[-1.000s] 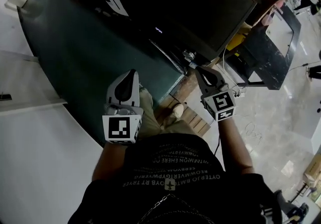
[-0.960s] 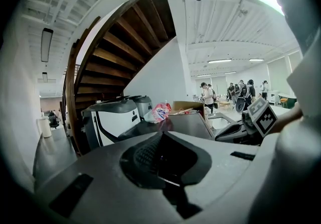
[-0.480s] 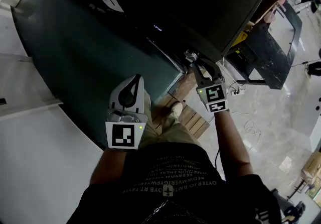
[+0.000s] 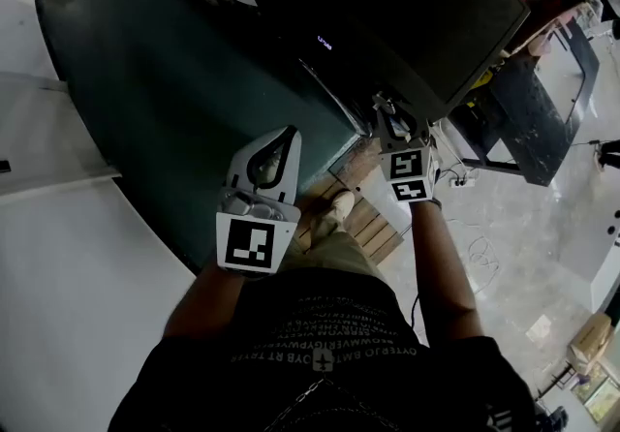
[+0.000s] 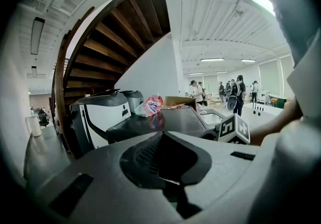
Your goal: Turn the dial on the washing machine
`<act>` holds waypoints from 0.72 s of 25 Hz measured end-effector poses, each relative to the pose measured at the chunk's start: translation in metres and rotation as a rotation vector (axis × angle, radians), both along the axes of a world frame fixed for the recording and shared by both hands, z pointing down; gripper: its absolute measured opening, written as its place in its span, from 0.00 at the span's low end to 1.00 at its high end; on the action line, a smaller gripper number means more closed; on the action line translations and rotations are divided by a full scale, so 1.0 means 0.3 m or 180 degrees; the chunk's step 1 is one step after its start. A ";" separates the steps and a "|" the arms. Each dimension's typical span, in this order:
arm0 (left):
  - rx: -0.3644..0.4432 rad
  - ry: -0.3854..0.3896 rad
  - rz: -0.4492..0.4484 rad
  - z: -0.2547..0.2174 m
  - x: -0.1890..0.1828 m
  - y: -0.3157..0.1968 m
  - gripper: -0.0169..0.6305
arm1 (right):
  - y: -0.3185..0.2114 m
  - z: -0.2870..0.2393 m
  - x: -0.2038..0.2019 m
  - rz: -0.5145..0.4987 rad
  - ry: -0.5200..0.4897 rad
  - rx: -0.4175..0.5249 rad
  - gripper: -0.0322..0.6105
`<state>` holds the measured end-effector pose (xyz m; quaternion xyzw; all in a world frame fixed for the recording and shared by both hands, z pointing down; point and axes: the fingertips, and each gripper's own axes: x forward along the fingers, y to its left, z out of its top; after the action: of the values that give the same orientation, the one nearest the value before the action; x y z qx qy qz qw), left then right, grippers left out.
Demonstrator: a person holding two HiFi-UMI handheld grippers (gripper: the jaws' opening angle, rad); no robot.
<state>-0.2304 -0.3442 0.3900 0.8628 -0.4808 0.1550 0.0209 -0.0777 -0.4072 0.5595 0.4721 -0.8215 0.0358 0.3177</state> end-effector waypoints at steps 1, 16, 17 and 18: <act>-0.0005 -0.0001 -0.0007 -0.002 -0.003 -0.001 0.04 | -0.007 0.008 -0.001 0.0012 0.0034 -0.0010 0.17; -0.0026 0.0182 -0.0178 -0.134 -0.038 0.021 0.04 | 0.020 0.037 0.033 0.0080 0.0159 -0.0178 0.16; -0.0012 0.0182 -0.0183 -0.147 -0.041 0.026 0.04 | 0.025 0.041 0.038 0.0082 0.0173 -0.0199 0.16; 0.0005 0.0178 -0.0191 -0.161 -0.045 0.031 0.04 | 0.030 0.042 0.042 0.0089 0.0163 -0.0223 0.16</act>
<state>-0.2439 -0.3349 0.3417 0.8520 -0.5058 0.1298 0.0383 -0.0651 -0.3983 0.5722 0.4728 -0.8047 0.0569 0.3545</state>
